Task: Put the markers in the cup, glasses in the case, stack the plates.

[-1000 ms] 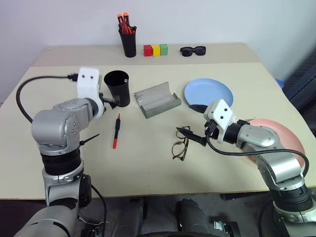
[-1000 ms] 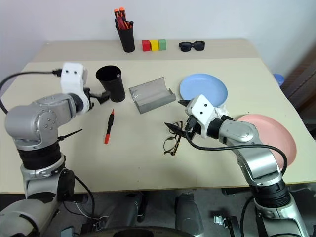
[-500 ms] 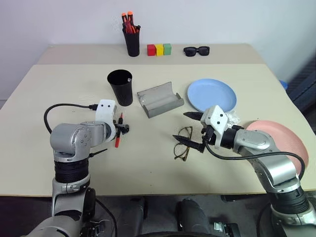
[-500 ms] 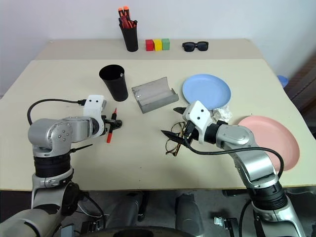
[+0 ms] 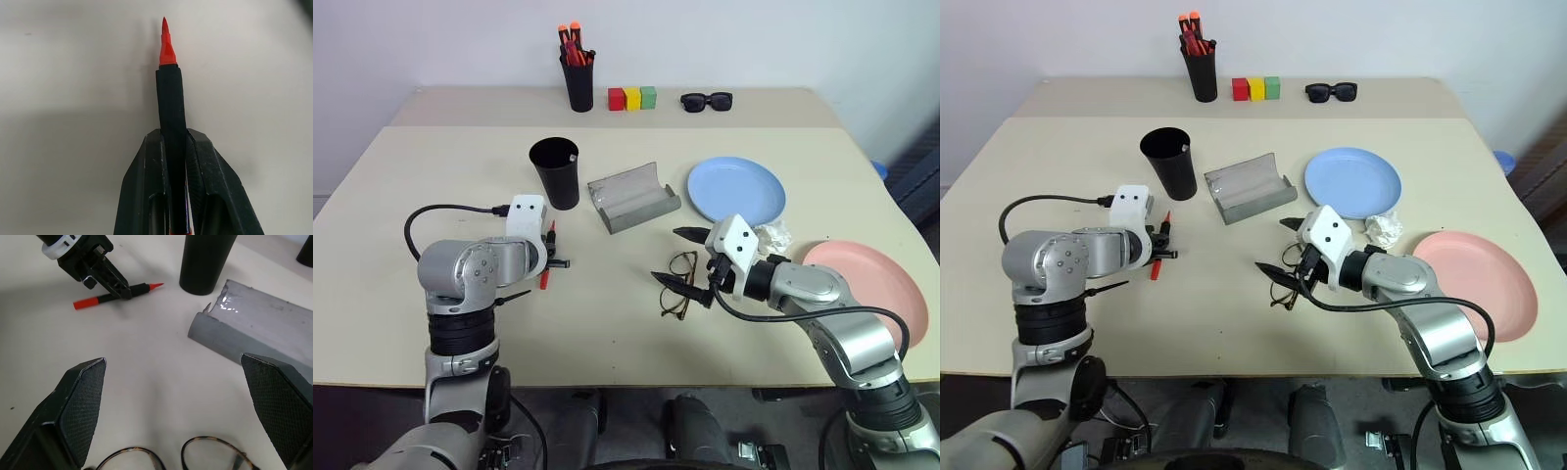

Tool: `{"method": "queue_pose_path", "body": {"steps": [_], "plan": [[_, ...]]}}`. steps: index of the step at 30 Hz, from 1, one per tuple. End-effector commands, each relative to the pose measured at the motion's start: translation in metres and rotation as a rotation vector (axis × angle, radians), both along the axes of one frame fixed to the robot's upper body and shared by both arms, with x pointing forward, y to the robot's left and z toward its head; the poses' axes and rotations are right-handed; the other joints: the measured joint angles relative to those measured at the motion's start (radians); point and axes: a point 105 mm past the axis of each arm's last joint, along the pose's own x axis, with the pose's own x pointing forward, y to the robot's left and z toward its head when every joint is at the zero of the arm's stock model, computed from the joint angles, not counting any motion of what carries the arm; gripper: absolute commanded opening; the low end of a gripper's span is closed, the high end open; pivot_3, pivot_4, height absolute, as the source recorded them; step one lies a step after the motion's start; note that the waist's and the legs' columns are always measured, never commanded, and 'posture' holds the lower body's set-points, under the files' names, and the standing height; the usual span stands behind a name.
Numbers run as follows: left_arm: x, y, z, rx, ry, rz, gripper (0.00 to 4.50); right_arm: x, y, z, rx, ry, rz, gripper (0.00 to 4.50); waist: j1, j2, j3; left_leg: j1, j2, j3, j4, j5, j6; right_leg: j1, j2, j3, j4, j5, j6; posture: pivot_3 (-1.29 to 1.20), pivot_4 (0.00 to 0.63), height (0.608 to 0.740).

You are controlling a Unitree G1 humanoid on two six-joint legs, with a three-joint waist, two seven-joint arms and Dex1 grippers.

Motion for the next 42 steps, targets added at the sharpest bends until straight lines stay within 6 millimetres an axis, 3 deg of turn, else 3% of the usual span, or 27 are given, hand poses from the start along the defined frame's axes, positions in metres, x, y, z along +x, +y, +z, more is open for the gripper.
{"method": "queue_pose_path", "body": {"steps": [1, 4, 9, 13, 16, 21, 28, 41, 42], "plan": [[-0.008, -0.01, 0.048, -0.051, -0.247, -0.173, 0.02, -0.001, 0.006, 0.015, 0.036, -0.047, 0.02, 4.5, -0.006, 0.0, 0.0, 0.0, 0.0, 0.0, 0.0, 0.0, 0.0, 0.0, 0.0, 0.0, 0.0, 0.0, 0.0, 0.0, 0.15, 0.74], [-0.022, -0.026, 0.065, -0.04, -0.365, -0.361, 0.02, 0.004, 0.01, 0.024, 0.071, -0.076, 0.015, 4.5, -0.01, 0.001, 0.001, 0.0, 0.001, 0.002, -0.003, 0.0, 0.0, -0.002, 0.0, 0.001, 0.0, 0.0, -0.001, 0.0, 0.15, 0.74], [-0.014, -0.034, 0.102, 0.026, -0.656, -0.376, 0.02, 0.024, 0.014, 0.051, 0.193, -0.167, -0.07, 4.5, 0.001, 0.001, 0.001, 0.0, 0.001, 0.002, -0.002, 0.0, 0.0, -0.001, 0.0, 0.001, -0.002, -0.001, -0.005, 0.0, 0.15, 0.74], [0.011, -0.018, 0.141, 0.116, -0.925, -0.131, 0.02, 0.037, 0.016, 0.075, 0.332, -0.235, -0.156, 4.5, 0.002, 0.001, 0.001, 0.0, 0.0, 0.002, -0.001, 0.0, 0.0, 0.0, 0.0, 0.002, -0.003, -0.001, -0.006, 0.0, 0.15, 0.74], [0.027, -0.008, 0.155, 0.196, -1.038, 0.014, 0.02, 0.042, 0.019, 0.086, 0.418, -0.263, -0.194, 4.5, 0.001, 0.001, 0.001, 0.0, 0.0, 0.002, -0.002, 0.001, 0.001, -0.001, 0.0, 0.002, -0.003, 0.0, -0.002, 0.0, 0.15, 0.74], [0.055, -0.006, 0.157, 0.263, -1.116, 0.133, 0.02, 0.049, 0.03, 0.092, 0.475, -0.289, -0.243, 4.5, 0.0, 0.001, 0.001, 0.0, -0.001, 0.002, -0.005, 0.002, 0.001, -0.003, 0.0, 0.001, -0.001, 0.001, -0.001, 0.0, 0.15, 0.74], [0.076, -0.015, 0.143, 0.278, -1.146, 0.147, 0.02, 0.046, 0.046, 0.087, 0.498, -0.28, -0.237, 4.5, -0.004, 0.001, 0.001, 0.0, -0.002, 0.002, -0.005, 0.002, 0.001, -0.004, 0.0, 0.001, 0.0, 0.001, -0.001, 0.0, 0.15, 0.74], [0.079, -0.007, 0.118, 0.282, -1.119, 0.178, 0.02, 0.044, 0.048, 0.082, 0.511, -0.261, -0.246, 4.5, -0.012, 0.001, 0.001, 0.0, -0.002, 0.002, -0.005, 0.002, 0.001, -0.004, 0.001, 0.001, 0.002, 0.001, -0.001, 0.0, 0.15, 0.74], [0.079, -0.006, 0.116, 0.275, -1.109, 0.181, 0.47, 0.045, 0.047, 0.081, 0.51, -0.258, -0.246, 4.5, -0.013, 0.001, 0.001, 0.0, -0.003, 0.002, -0.005, 0.002, 0.001, -0.004, 0.001, 0.001, 0.002, 0.001, -0.001, 0.0, 0.15, 0.74]]}}
